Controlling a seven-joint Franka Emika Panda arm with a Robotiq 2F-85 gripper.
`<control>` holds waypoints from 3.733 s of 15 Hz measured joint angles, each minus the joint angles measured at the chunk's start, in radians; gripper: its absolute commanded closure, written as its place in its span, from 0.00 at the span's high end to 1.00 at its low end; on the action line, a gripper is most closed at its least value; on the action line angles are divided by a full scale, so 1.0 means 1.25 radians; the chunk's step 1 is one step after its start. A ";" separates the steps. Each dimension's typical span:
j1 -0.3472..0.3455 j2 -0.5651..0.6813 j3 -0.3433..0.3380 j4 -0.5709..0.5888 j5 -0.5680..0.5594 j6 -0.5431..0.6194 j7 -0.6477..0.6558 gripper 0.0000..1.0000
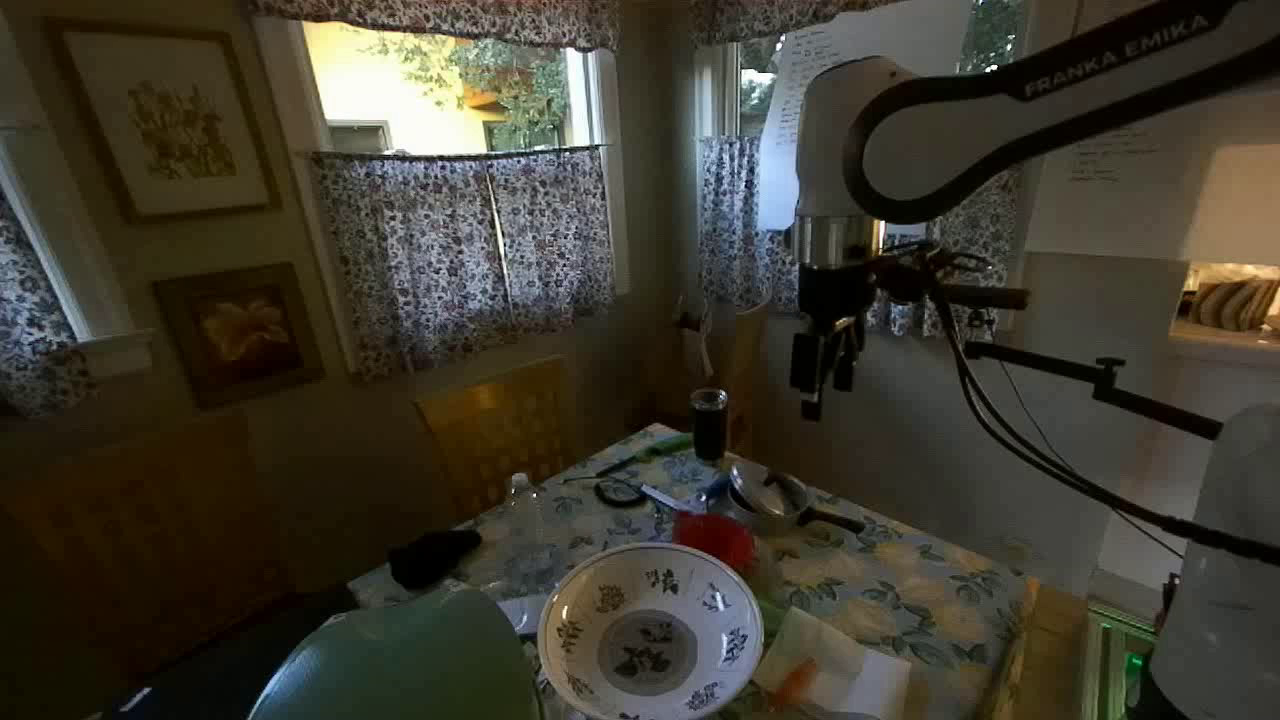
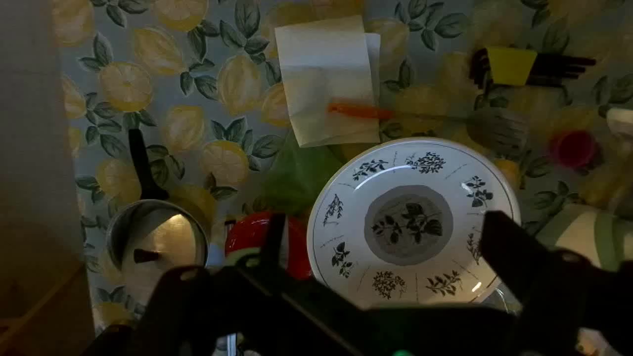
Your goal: Put the silver lid on the silver pot.
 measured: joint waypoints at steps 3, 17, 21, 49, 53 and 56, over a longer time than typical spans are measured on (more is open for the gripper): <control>0.000 0.000 0.000 0.000 0.000 0.000 0.000 1.00; 0.000 0.000 0.000 0.000 0.000 0.000 0.000 1.00; -0.012 0.013 -0.042 0.012 -0.016 0.000 -0.083 1.00; -0.117 0.371 -0.286 0.263 0.004 0.263 -0.414 1.00; -0.124 0.473 -0.277 0.269 0.037 0.353 -0.415 1.00; -0.142 0.563 -0.250 0.298 0.104 0.361 -0.471 1.00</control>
